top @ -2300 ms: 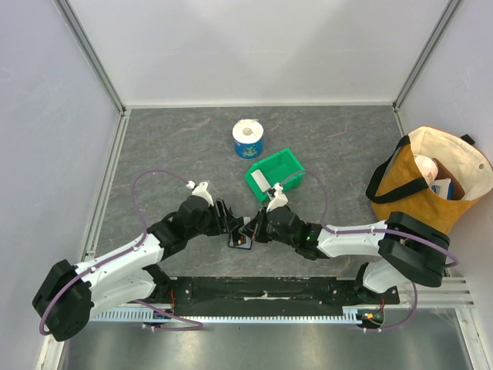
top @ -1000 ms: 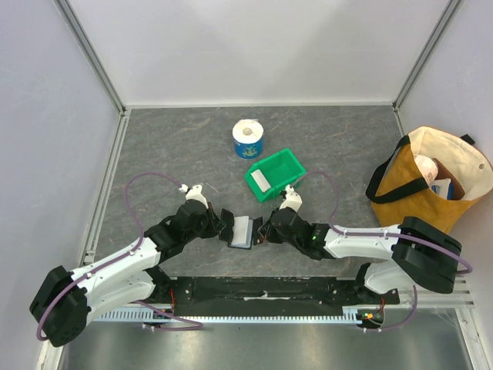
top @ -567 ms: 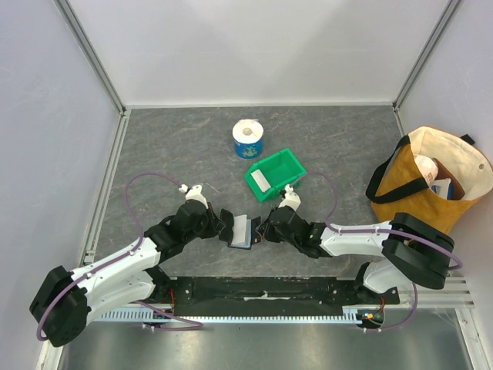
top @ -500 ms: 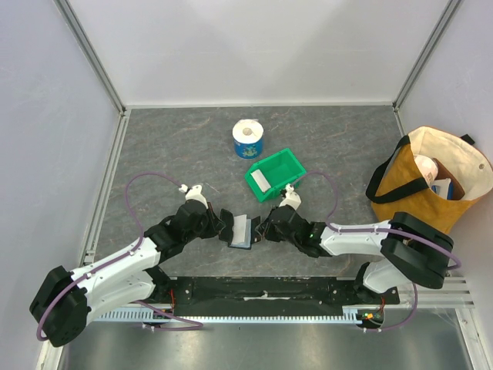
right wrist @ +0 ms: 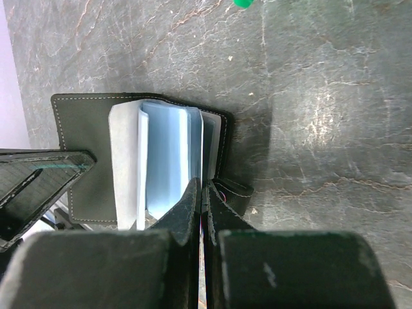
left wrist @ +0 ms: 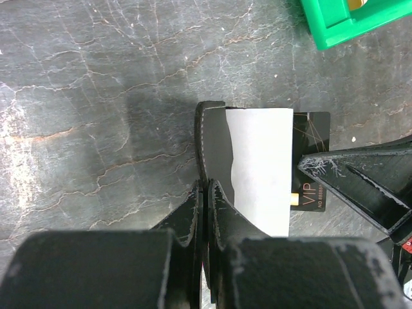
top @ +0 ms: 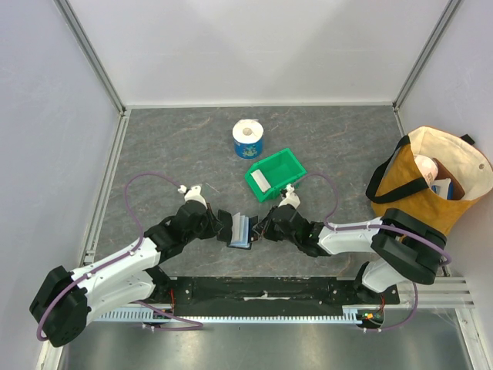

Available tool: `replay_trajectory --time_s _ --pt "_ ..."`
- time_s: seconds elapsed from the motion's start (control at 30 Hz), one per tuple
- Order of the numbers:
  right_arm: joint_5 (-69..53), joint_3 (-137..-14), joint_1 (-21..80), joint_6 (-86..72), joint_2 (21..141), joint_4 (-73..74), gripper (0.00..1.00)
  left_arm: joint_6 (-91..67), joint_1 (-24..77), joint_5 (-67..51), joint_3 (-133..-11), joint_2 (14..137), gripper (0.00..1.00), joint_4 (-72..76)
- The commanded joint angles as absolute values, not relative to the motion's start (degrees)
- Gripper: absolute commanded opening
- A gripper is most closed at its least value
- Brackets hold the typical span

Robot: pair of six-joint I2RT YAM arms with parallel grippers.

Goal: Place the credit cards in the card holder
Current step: Open the card holder at the center of the board.

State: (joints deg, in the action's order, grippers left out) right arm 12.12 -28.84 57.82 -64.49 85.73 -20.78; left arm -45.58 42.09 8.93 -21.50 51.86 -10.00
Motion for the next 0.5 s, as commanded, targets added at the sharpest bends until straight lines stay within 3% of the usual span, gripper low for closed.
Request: replay_trajectory --time_s 0.0,0.47 --pt "9.8 -28.7 57.9 -63.6 86.4 -23.4 0.00 -46.7 41.8 11.0 -20.0 52.7 0.02 -11.5" --pt "3.0 -32.6 58.0 -60.6 87.7 -30.3 0.00 -47.6 41.7 12.4 -17.9 54.6 0.02 -11.1"
